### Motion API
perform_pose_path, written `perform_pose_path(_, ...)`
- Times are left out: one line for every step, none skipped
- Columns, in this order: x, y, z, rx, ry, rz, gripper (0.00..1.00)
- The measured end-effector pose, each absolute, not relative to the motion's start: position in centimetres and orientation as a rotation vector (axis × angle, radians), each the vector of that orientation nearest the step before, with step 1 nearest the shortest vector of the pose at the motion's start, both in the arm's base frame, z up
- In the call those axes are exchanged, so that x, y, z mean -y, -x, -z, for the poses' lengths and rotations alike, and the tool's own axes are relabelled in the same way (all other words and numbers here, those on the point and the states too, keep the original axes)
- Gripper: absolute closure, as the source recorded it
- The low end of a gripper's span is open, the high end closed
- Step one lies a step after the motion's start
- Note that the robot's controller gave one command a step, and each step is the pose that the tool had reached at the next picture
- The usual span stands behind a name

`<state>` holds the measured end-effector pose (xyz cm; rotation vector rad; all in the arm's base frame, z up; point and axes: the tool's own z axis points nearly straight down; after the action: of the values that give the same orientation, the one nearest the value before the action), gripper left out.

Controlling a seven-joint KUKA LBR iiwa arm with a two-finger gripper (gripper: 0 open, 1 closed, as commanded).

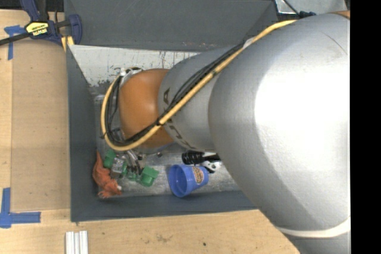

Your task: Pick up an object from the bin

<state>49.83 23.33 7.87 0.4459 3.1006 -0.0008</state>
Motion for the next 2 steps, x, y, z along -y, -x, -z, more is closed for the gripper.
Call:
perform_pose_path(-23.3,-49.5,-9.8,-3.114,-0.446,0.007,1.00)
perform_pose_path(-23.5,-49.6,-11.5,-3.110,-0.445,0.001,1.00)
